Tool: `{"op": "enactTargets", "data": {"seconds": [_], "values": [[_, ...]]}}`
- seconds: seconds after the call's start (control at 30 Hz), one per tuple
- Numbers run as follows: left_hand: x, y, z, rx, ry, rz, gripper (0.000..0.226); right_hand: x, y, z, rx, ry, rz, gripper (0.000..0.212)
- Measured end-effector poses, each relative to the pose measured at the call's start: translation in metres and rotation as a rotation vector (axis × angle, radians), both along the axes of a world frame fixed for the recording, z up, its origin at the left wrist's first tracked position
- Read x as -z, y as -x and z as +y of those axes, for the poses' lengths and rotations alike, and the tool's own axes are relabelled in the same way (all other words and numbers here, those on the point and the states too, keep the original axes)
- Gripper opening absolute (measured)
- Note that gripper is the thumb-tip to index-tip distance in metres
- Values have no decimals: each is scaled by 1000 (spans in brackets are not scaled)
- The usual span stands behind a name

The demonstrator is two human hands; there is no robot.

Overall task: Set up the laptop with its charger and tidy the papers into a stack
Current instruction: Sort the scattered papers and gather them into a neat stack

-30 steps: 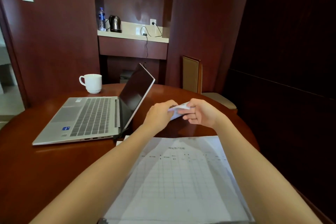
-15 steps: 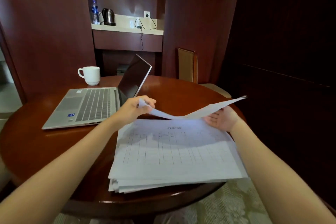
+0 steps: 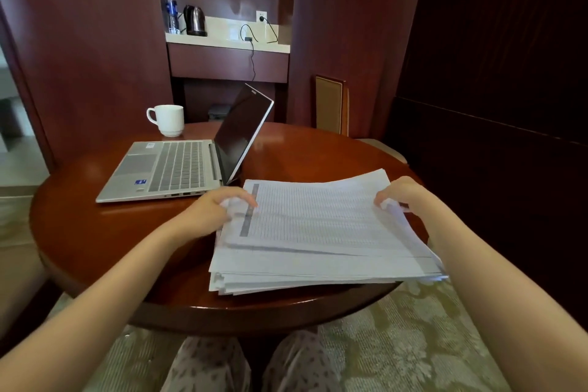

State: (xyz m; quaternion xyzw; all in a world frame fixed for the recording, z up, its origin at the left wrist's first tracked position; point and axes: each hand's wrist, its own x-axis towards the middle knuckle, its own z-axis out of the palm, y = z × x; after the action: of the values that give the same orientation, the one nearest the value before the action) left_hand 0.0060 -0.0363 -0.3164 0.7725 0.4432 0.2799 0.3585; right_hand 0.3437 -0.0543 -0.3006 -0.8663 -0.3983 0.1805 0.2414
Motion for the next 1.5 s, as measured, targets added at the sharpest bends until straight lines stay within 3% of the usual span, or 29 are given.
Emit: {"op": "enactTargets", "data": {"seconds": [0.1, 0.17, 0.23, 0.33, 0.37, 0.43, 0.53, 0.77, 1.0, 1.1, 1.3, 1.5], "values": [[-1, 5, 1, -288, 162, -151, 53, 4, -4, -2, -69, 50, -6, 60], [-2, -2, -8, -274, 287, -223, 33, 6, -1, -6, -128, 85, 15, 63], [-1, -11, -19, -250, 358, -261, 26, 6, 3, -7, -191, 91, 42, 63], [2, -19, -20, -283, 397, -342, 52, 4, 8, -9, -245, 77, 128, 78], [1, -21, -19, -292, 413, -371, 50, 2, 9, -9, -226, 51, 166, 82], [-1, -21, -17, -294, 438, -391, 42, -3, 9, -11, -144, -8, 259, 78], [1, -24, -14, -325, 448, -389, 60, -6, 6, -12, -79, -50, 422, 65], [-3, -39, -15, -346, 387, -355, 66, -3, 5, -18, -15, -78, 507, 69], [-12, -6, -10, -365, 543, -552, 55, -4, 18, -23, -25, -10, 398, 70], [-12, 5, -11, -350, 567, -556, 51, -3, 26, -24, -64, 9, 312, 68], [-2, 4, -16, -338, 542, -504, 82, -9, 37, -29, -114, -25, 230, 76], [-2, 3, -18, -336, 562, -543, 79, -8, 44, -32, -183, -71, 163, 69]]}}
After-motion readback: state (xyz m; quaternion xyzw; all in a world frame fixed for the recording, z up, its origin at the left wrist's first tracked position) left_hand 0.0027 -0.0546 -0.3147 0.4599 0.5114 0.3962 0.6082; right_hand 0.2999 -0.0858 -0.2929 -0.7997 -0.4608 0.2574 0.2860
